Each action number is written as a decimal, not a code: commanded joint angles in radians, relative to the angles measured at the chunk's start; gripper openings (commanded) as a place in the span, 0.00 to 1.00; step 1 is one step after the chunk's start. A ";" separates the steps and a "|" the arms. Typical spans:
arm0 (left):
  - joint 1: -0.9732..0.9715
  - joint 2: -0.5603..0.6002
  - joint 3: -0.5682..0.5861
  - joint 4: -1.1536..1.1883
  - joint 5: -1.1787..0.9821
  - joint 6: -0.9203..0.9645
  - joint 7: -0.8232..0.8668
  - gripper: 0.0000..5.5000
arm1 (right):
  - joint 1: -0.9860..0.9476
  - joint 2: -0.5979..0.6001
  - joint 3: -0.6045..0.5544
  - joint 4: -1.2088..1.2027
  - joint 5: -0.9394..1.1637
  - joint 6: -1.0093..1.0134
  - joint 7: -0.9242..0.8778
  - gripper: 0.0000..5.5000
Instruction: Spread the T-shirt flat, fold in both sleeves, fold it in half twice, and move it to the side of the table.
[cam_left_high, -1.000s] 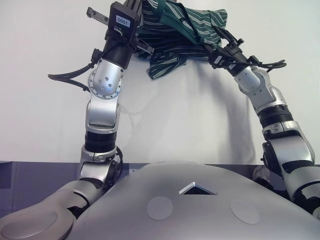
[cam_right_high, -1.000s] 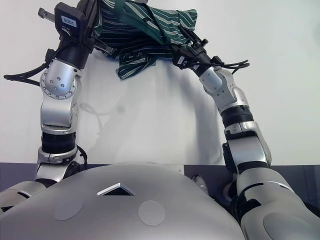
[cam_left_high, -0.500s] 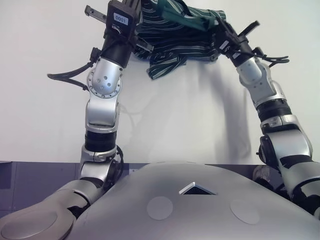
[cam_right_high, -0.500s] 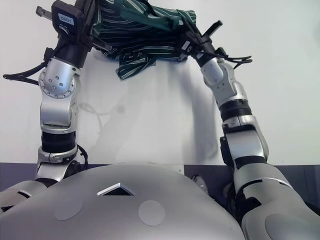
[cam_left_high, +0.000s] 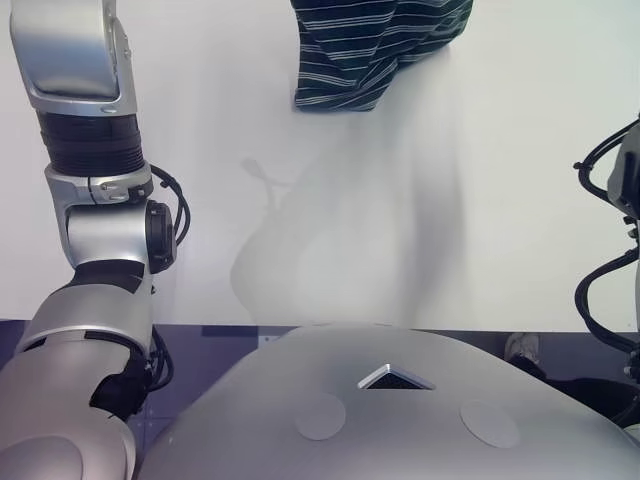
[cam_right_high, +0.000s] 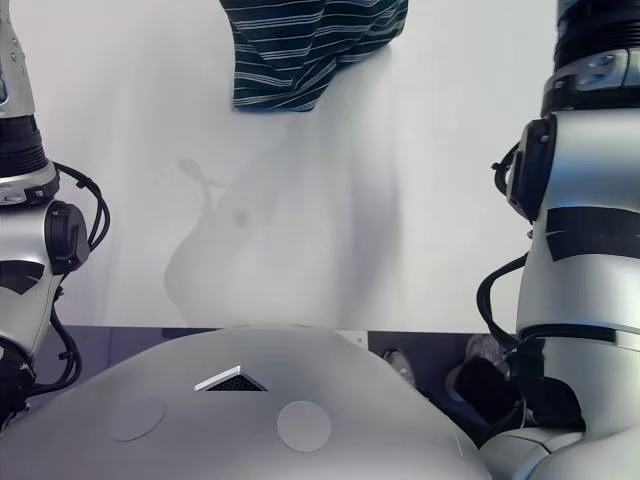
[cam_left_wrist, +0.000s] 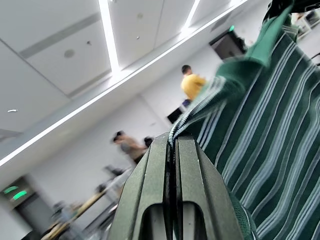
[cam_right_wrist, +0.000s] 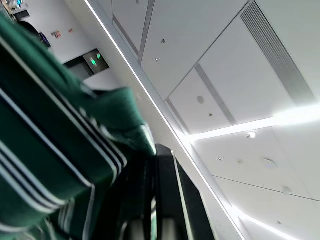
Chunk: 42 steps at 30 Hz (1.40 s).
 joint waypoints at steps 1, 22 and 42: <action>0.054 0.130 0.052 -0.257 -0.328 0.224 -0.273 0.00 | 0.148 -0.184 0.006 -0.277 0.300 0.091 0.621 0.01; -0.542 0.444 -0.429 0.591 -0.160 -0.033 -0.100 0.00 | -0.231 -0.307 0.313 -0.230 0.150 0.516 0.446 0.01; 0.442 0.691 -0.613 -0.358 -0.546 -0.051 -0.689 0.00 | 0.927 -1.024 0.609 -1.346 0.614 0.405 1.108 0.01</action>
